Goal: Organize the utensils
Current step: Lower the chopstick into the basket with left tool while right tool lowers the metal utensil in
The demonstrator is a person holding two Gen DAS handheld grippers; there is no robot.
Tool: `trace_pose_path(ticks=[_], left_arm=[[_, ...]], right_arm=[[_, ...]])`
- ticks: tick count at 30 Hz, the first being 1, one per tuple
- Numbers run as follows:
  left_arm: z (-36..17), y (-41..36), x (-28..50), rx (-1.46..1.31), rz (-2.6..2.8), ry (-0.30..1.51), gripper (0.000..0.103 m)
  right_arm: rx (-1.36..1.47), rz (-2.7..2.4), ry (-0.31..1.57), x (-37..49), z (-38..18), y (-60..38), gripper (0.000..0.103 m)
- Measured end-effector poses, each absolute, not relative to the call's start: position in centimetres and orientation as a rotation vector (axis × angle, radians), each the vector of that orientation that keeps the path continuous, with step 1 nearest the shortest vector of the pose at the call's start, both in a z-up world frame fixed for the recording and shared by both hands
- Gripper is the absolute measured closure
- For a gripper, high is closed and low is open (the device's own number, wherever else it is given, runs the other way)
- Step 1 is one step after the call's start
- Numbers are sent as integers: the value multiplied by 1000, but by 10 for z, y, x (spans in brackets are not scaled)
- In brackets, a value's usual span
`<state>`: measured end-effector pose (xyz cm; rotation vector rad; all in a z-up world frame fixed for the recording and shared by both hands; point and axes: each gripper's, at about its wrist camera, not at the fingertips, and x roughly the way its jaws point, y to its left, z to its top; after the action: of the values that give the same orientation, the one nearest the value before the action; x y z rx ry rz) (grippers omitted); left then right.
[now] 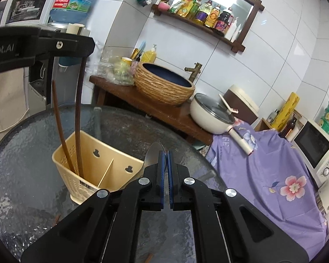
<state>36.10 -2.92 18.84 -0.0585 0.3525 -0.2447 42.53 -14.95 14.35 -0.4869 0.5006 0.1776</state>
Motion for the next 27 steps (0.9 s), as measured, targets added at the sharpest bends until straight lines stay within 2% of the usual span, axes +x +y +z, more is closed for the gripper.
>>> trace_pose_path(ticks=[16,18,19,21,22,23,27], left_arm=[[156,-38,362,-6,-250,396,98],[155,-38,361,-7,-256,398,94],[156,-38,360,-6,-255,396,90],[158,-36,356,-8,-252,373,69],[160,-33,353,-17,-256,356,65],[162,-33,351,-23,-260,348,62],[171,-26,342,-45,-272,324,58]], right_arm=[[-413,213,542,428,115,-161,99],[-397,211,545,430,113,-164,97],[-388,216,549,430,112,-166,92],[-377,218,536,428,111,-169,79],[-371,215,522,426,111,-170,63],[-360,214,508,424,112,-173,55],[-319,206,470,417,118,-183,53]])
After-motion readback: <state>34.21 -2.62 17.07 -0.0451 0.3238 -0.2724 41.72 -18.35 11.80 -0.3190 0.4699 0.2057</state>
